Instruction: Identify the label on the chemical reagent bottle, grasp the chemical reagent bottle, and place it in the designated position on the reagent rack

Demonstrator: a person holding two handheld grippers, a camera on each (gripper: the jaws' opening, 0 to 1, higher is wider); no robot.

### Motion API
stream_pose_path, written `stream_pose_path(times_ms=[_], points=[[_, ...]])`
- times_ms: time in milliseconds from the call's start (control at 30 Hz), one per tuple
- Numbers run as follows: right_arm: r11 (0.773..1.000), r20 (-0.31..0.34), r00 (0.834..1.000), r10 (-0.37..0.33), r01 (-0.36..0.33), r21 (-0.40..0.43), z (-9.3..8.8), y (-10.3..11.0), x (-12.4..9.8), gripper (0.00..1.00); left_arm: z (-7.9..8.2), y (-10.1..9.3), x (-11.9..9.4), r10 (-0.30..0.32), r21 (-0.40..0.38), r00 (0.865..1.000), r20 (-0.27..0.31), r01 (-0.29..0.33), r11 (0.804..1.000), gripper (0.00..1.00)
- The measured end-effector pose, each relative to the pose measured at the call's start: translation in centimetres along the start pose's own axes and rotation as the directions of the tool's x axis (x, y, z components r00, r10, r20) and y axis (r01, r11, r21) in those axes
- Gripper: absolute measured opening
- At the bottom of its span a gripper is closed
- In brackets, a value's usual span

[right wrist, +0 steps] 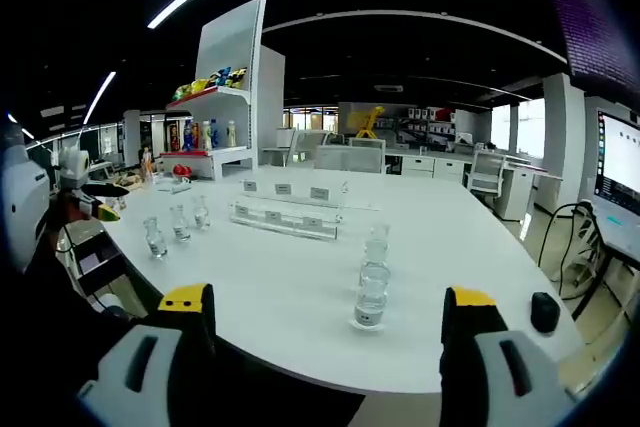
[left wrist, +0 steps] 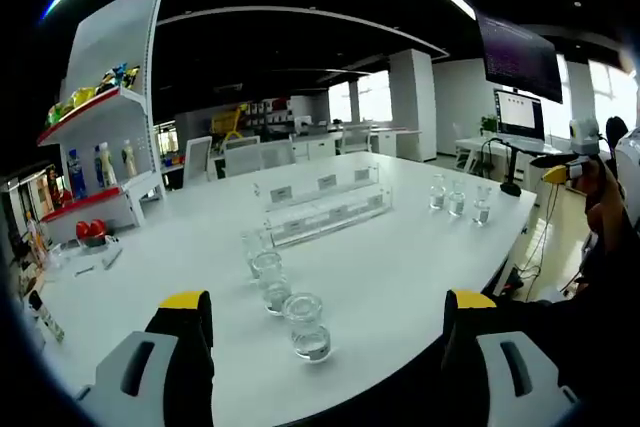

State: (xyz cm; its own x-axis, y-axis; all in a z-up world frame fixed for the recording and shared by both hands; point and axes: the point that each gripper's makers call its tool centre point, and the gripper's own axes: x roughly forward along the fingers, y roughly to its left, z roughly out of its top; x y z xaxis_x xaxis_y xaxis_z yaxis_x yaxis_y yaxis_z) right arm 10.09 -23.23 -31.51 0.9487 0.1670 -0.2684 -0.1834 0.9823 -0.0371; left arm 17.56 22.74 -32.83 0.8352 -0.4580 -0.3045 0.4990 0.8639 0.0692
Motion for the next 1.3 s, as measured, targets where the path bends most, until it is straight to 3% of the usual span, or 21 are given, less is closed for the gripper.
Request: stream_pose_path(times_ms=[700, 833, 1000, 1133, 1300], points=[[1.000, 0.013, 1.000, 0.004, -0.004, -0.002, 0.5, 0.3, 0.0, 0.90, -0.2, 0.0, 0.0, -0.001, 0.017, 1.000, -0.004, 0.001, 1.000, 0.95], [1.000, 0.009, 1.000, 0.006, -0.006, -0.006, 0.5, 0.4, 0.1, 0.91, 0.0, 0.2, 0.1, -0.010, 0.020, 1.000, -0.011, 0.010, 1.000, 0.95], [1.000, 0.004, 1.000, 0.027, -0.027, -0.017, 1.1, 0.8, 0.6, 0.91, 1.6, 0.3, 0.3, -0.003, 0.033, 1.000, 0.018, 0.002, 0.999, 0.95], [1.000, 0.023, 1.000, 0.005, -0.004, -0.025, 1.3, 0.4, 0.1, 0.91, 1.5, -0.1, 0.7, -0.016, 0.040, 1.000, 0.021, 0.015, 0.999, 0.95], [1.000, 0.000, 1.000, 0.000, 0.000, -0.021, 0.1, 0.2, 0.2, 0.91, 0.9, -0.2, 0.6, -0.012, 0.043, 1.000, 0.014, 0.011, 0.999, 0.95]])
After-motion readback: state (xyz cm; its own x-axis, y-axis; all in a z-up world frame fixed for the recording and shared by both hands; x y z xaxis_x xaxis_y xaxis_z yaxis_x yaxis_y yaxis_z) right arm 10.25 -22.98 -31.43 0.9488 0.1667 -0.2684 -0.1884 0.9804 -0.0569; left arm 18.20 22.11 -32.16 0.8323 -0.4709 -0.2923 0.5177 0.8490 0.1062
